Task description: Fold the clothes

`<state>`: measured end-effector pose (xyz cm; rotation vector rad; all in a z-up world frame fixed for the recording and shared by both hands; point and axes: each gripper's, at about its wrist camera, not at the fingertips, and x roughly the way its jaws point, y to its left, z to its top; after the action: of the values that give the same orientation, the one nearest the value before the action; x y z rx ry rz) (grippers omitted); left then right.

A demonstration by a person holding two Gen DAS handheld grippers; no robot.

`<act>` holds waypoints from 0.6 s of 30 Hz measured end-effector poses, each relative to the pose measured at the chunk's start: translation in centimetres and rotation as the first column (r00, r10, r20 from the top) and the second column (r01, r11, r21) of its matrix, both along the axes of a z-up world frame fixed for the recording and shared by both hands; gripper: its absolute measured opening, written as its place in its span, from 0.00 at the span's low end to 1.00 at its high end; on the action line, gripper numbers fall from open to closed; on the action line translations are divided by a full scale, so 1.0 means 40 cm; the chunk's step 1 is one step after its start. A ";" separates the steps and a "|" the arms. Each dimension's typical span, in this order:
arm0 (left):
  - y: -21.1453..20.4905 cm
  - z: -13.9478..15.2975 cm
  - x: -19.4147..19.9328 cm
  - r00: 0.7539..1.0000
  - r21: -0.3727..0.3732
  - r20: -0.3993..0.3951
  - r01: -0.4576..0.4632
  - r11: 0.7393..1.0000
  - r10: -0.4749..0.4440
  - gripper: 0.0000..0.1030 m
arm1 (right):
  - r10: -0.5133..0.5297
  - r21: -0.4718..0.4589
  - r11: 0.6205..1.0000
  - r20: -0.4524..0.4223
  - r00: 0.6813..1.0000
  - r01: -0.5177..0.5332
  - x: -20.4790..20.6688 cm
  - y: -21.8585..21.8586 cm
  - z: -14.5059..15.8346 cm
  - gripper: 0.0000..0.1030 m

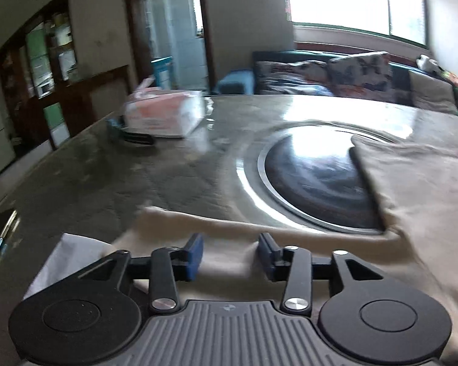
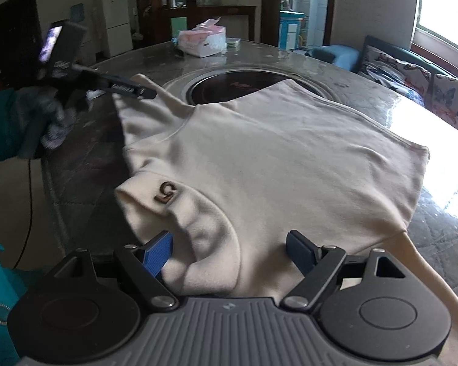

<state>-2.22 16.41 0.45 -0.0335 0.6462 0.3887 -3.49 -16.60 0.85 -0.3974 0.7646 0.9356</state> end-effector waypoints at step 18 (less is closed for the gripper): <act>0.034 0.037 -0.026 0.999 -0.029 0.036 -0.027 0.999 0.028 0.59 | 0.005 0.002 1.000 -0.014 1.000 -0.005 0.004 0.002 0.003 0.84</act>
<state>-3.26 17.77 1.92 -0.0768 0.6160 0.4048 -3.31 -16.54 0.95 -0.3918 0.7754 0.9448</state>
